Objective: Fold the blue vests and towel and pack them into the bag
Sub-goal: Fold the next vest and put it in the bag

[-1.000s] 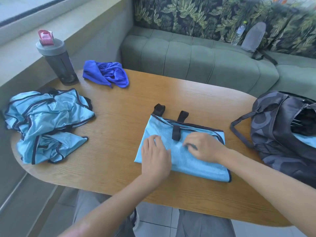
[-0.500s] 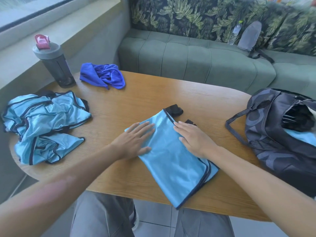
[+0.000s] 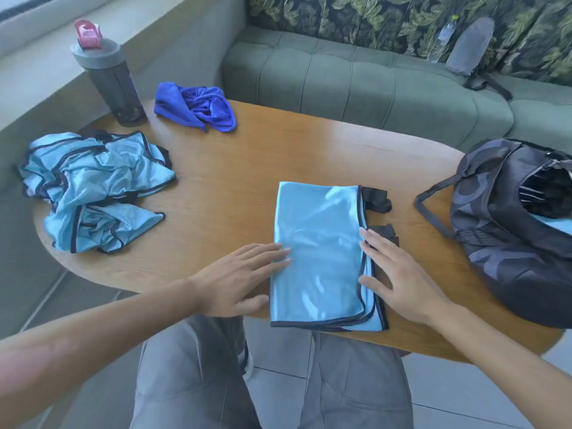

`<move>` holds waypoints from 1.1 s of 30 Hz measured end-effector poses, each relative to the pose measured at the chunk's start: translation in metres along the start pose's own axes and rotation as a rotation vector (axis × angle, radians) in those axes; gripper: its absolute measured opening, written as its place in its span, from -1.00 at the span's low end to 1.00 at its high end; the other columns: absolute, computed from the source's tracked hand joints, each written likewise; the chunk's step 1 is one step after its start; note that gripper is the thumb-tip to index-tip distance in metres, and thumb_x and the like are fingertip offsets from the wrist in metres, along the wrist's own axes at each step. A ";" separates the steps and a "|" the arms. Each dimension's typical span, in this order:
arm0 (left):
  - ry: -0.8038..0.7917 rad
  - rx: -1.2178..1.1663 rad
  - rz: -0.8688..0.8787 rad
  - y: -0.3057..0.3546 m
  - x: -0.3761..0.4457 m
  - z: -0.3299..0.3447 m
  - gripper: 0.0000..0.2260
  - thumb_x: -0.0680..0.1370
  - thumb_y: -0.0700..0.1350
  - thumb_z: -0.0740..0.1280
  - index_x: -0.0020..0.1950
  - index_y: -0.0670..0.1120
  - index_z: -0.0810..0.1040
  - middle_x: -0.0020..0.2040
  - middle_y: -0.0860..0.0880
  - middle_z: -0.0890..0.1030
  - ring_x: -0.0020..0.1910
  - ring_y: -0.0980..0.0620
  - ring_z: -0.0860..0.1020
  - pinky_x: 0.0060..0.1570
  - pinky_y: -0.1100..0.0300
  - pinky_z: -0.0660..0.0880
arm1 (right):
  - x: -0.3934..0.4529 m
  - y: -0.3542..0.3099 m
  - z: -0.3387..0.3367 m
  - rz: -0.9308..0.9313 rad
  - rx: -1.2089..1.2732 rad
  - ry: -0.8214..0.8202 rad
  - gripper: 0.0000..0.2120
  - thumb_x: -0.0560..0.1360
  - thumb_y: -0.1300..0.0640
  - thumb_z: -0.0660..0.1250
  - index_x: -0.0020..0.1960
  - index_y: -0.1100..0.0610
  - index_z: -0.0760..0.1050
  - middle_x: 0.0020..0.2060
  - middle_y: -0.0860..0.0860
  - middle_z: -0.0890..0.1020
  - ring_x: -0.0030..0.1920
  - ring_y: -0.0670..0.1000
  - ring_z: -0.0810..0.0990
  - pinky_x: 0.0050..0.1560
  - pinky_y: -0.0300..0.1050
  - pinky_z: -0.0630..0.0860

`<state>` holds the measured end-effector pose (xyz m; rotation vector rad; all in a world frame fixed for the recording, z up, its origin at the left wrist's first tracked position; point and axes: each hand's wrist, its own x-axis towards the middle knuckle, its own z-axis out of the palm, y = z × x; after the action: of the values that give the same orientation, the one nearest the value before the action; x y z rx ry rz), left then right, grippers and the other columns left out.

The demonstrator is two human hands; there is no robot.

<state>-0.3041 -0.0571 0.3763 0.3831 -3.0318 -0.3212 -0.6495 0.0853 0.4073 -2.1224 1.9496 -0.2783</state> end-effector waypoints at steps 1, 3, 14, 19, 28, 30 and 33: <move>-0.051 0.013 -0.007 0.002 -0.004 0.000 -0.29 0.65 0.26 0.14 0.68 -0.08 0.03 0.68 -0.04 0.04 0.66 0.00 -0.05 0.62 0.02 -0.03 | -0.006 0.000 -0.004 -0.031 -0.011 -0.070 -0.18 0.58 -0.43 0.10 0.65 0.03 0.05 0.63 -0.24 -0.06 0.60 -0.22 -0.13 0.57 -0.11 0.03; -0.095 0.047 -0.019 0.003 -0.007 0.002 -0.16 0.60 0.39 0.12 0.69 -0.06 -0.09 0.69 -0.02 -0.03 0.66 0.01 -0.11 0.62 0.00 -0.06 | -0.015 0.001 -0.006 -0.083 -0.076 -0.215 -0.03 0.48 -0.55 0.10 0.66 -0.02 -0.10 0.62 -0.24 -0.16 0.60 -0.22 -0.21 0.60 -0.07 0.00; 0.081 0.299 -0.114 0.047 -0.002 0.029 -0.24 0.52 0.21 0.31 0.63 -0.11 0.20 0.37 -0.19 0.43 0.38 -0.24 0.40 0.39 -0.10 0.39 | -0.046 -0.018 0.014 -0.108 -0.309 -0.389 0.26 0.34 -0.66 0.16 0.55 0.03 -0.53 0.50 -0.09 -0.56 0.50 -0.08 -0.57 0.55 -0.08 -0.42; 0.176 0.282 -0.119 0.070 -0.005 0.041 -0.37 0.48 -0.05 0.38 0.55 -0.13 0.36 0.31 -0.23 0.47 0.30 -0.31 0.44 0.31 -0.15 0.40 | -0.072 -0.013 0.030 -0.128 -0.210 -0.203 -0.01 0.49 0.07 0.42 0.65 0.02 -0.21 0.63 -0.07 -0.25 0.61 -0.05 -0.31 0.62 -0.04 -0.05; 0.065 0.079 -0.075 0.059 -0.017 0.008 -0.30 0.38 -0.14 -0.03 0.51 0.09 0.42 0.34 0.01 0.47 0.15 -0.07 0.42 0.20 0.08 0.41 | -0.088 -0.023 0.059 -0.186 -0.080 0.186 -0.37 0.46 0.43 0.30 0.49 0.11 0.43 0.50 0.01 0.41 0.56 0.02 0.26 0.51 0.01 0.25; 0.045 -0.061 -0.086 0.053 -0.013 0.000 -0.43 0.50 -0.17 0.00 0.46 0.12 0.47 0.32 0.07 0.49 0.14 -0.02 0.42 0.21 0.13 0.38 | -0.086 -0.022 0.059 -0.186 -0.067 0.175 -0.38 0.44 0.44 0.38 0.45 0.09 0.49 0.48 -0.02 0.43 0.53 0.03 0.32 0.51 -0.06 0.24; 0.020 -0.299 -0.135 0.041 -0.004 -0.010 -0.67 0.66 0.06 0.10 0.26 0.05 0.59 0.17 0.09 0.58 0.09 0.02 0.47 0.15 0.11 0.42 | -0.083 -0.019 0.051 -0.136 0.020 0.171 -0.44 0.43 0.41 0.44 0.36 0.04 0.56 0.41 -0.13 0.49 0.46 -0.11 0.38 0.41 -0.07 0.36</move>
<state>-0.3091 -0.0188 0.3949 0.5620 -2.8795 -0.7622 -0.6233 0.1725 0.3670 -2.2898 1.8830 -0.5190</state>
